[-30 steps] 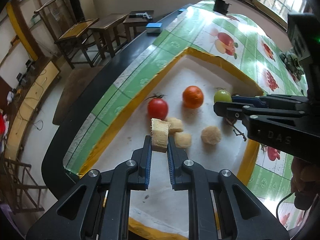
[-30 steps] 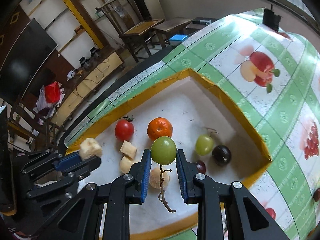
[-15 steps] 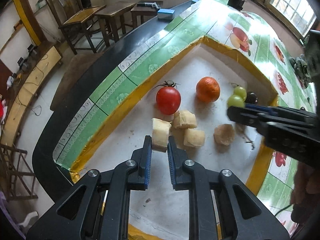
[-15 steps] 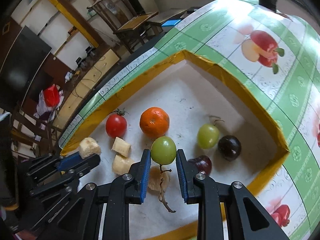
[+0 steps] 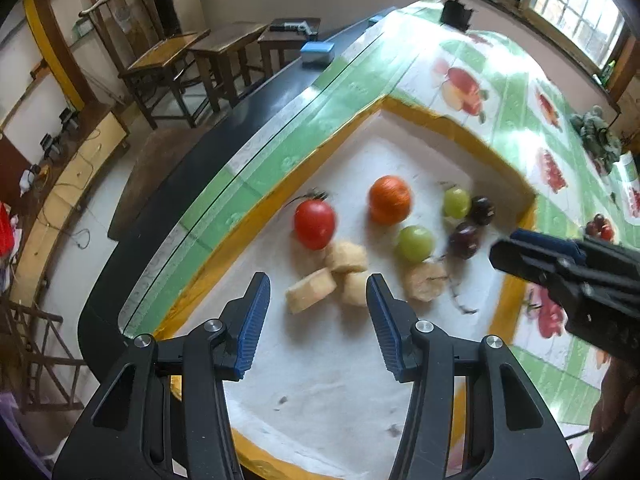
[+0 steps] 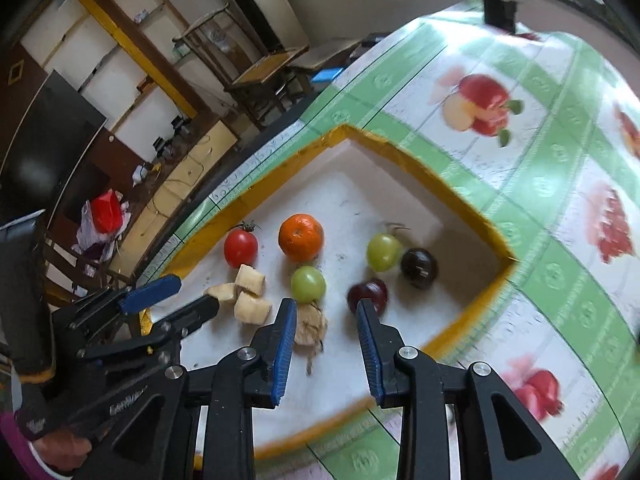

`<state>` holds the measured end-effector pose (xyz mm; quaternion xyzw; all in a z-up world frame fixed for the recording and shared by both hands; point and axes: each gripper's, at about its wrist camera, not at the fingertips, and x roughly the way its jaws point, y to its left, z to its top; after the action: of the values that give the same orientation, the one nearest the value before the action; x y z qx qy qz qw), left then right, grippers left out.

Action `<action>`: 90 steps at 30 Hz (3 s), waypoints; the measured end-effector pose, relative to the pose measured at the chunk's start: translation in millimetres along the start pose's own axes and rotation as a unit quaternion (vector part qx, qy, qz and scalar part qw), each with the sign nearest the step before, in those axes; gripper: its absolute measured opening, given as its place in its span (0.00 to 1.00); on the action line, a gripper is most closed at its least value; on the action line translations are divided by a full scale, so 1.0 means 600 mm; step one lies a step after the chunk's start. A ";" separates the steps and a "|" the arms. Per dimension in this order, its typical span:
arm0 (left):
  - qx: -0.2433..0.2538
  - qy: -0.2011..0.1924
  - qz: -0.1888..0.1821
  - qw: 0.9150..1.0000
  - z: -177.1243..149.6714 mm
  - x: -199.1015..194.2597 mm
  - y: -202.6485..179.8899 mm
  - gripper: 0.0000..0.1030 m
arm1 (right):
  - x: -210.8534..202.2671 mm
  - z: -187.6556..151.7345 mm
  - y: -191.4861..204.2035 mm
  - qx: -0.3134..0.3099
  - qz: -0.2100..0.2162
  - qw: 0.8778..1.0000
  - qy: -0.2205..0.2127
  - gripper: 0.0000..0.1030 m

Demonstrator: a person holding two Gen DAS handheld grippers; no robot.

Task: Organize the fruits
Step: 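Open both grippers to release the cube and grape into the tray, then move both grippers back over the remaining fruits, then grasp the dark red date with the left gripper while the right grasps the mandarin orange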

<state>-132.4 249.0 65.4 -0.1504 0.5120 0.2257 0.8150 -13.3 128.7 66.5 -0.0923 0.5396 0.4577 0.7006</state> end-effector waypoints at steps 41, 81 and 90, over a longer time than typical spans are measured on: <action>0.239 -0.037 -0.106 0.965 -0.007 -0.041 -0.485 0.49 | -0.323 -0.266 -0.312 0.217 -0.147 0.960 -0.100 0.36; 0.275 0.010 -0.174 0.946 0.044 0.078 -0.563 0.28 | -0.266 -0.235 -0.458 0.255 -0.190 0.946 -0.064 0.40; 0.245 0.001 -0.146 0.958 0.019 0.034 -0.496 0.28 | -0.262 -0.249 -0.488 0.254 -0.206 0.944 -0.048 0.30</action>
<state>39.1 5.2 56.1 -0.0189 0.5249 -0.0282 0.8505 103.6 -214.7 32.1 0.0020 0.5734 0.1550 0.8044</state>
